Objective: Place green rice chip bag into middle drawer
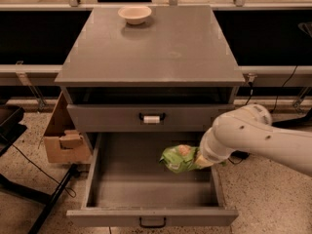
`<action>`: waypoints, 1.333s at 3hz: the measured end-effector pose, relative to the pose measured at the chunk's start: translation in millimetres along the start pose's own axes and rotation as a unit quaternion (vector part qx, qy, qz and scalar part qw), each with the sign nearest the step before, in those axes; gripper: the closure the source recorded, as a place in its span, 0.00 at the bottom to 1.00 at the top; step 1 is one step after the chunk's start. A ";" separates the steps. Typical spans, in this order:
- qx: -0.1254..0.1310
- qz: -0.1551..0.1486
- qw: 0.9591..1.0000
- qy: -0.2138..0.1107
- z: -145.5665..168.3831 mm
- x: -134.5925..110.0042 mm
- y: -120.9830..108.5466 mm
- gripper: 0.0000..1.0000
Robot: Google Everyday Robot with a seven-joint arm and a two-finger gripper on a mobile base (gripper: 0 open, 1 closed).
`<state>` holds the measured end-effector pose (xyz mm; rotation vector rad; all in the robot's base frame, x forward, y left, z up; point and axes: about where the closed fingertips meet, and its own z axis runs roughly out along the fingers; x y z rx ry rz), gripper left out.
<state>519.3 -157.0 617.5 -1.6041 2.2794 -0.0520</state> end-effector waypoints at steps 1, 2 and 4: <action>-0.009 -0.007 1.000 -0.004 46.8 -19.3 -1.6 1.00; -0.047 -0.036 0.997 -0.047 99.4 -70.8 -3.3 0.97; -0.045 -0.036 0.997 -0.043 97.3 -67.1 -2.3 0.43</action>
Offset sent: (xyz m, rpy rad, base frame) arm 0.0902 0.1503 -0.0974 0.1534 0.0271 0.3955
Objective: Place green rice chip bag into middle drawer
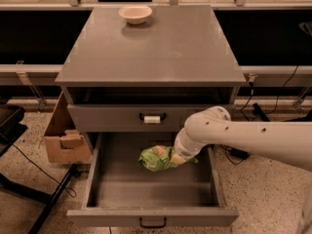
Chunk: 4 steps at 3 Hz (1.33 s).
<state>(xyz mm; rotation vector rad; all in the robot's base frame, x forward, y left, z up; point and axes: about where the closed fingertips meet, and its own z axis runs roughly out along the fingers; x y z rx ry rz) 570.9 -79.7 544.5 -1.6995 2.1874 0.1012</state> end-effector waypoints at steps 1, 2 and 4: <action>0.000 0.000 1.000 0.000 0.0 0.0 0.0 0.20; 0.000 0.000 1.000 0.000 0.0 0.0 0.0 0.00; -0.008 -0.014 1.000 -0.003 -1.5 -3.4 1.7 0.00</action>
Offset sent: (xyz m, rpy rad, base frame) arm 0.0000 0.0000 0.0000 0.0000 0.0000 0.0000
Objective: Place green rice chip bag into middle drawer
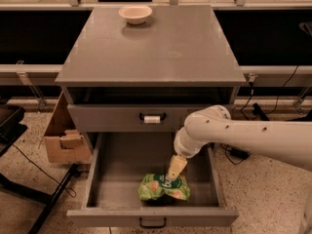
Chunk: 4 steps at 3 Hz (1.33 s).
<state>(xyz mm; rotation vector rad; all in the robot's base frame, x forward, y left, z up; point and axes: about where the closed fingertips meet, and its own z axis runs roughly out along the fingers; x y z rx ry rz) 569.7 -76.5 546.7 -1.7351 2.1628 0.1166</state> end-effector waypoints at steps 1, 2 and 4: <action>-0.033 -0.028 0.999 -0.001 -29.2 4.1 18.3 0.00; -0.085 -0.038 0.995 0.021 -54.3 23.4 56.0 0.00; -0.096 -0.094 0.983 0.123 -197.5 35.1 92.2 0.00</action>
Offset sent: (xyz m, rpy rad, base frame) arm -0.1242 -0.0461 0.0515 -0.0635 0.2687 0.1717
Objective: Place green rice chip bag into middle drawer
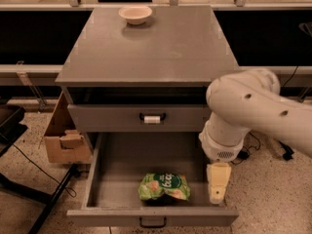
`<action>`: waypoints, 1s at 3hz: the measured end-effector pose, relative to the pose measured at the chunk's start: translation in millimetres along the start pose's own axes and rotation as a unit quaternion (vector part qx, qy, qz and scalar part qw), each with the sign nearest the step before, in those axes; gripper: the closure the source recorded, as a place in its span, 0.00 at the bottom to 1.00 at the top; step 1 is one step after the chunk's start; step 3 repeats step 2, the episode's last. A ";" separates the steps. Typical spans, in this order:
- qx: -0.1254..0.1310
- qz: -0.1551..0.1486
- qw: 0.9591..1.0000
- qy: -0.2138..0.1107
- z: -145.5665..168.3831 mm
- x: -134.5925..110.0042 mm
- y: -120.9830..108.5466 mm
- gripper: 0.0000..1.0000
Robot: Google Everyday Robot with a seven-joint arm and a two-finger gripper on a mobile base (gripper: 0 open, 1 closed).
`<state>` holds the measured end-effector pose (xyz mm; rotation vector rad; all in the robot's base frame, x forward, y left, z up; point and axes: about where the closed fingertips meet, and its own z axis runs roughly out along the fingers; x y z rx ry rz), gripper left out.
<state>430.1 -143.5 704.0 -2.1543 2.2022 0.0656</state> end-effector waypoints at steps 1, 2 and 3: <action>0.041 0.000 0.998 0.039 -80.3 10.6 13.4 0.00; 0.118 0.024 0.991 0.049 -149.9 27.0 23.0 0.00; 0.118 0.024 0.991 0.049 -149.9 27.0 23.0 0.00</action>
Offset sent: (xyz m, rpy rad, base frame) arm -0.0246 -0.0538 0.2066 -0.0944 -0.3966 -0.1249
